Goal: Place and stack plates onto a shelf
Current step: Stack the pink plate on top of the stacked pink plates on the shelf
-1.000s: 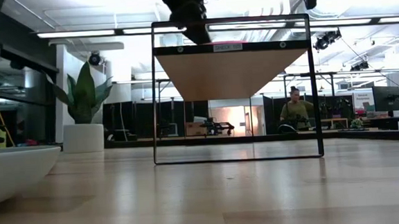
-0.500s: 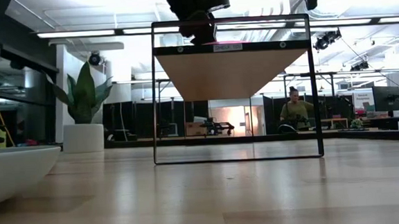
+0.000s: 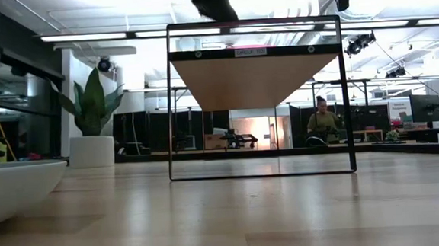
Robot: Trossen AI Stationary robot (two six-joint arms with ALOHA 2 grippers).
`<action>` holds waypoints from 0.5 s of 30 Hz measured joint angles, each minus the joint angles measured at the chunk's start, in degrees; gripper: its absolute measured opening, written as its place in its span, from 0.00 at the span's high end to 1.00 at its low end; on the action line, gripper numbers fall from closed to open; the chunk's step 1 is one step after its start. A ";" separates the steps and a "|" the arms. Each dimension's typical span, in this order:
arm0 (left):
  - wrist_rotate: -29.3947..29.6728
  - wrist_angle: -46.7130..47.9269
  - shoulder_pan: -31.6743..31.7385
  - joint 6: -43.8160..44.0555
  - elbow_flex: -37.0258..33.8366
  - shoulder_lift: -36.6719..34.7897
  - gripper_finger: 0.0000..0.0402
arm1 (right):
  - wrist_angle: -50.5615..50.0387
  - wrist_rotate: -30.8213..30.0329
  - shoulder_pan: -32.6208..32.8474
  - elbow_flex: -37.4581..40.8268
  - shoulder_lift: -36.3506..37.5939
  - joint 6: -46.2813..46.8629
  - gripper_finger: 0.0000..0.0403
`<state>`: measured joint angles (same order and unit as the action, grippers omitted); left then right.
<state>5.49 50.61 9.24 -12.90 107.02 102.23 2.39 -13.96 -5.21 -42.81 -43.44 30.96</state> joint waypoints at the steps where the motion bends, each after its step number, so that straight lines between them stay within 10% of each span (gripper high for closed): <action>1: -1.58 0.22 0.21 2.58 -0.45 -1.89 0.64 | 0.00 0.13 0.00 0.00 0.00 -0.05 0.69; 8: -8.25 -9.94 0.56 15.47 -14.45 -19.26 0.66 | -2.54 5.92 -0.02 0.00 0.01 -0.95 0.69; 15: -7.81 -36.97 -2.50 24.85 -41.94 -39.69 0.68 | -25.70 28.01 0.42 -0.02 0.03 13.51 0.69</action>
<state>-2.32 13.64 6.74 11.96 65.08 62.54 -23.30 14.04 -4.79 -42.83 -43.41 44.47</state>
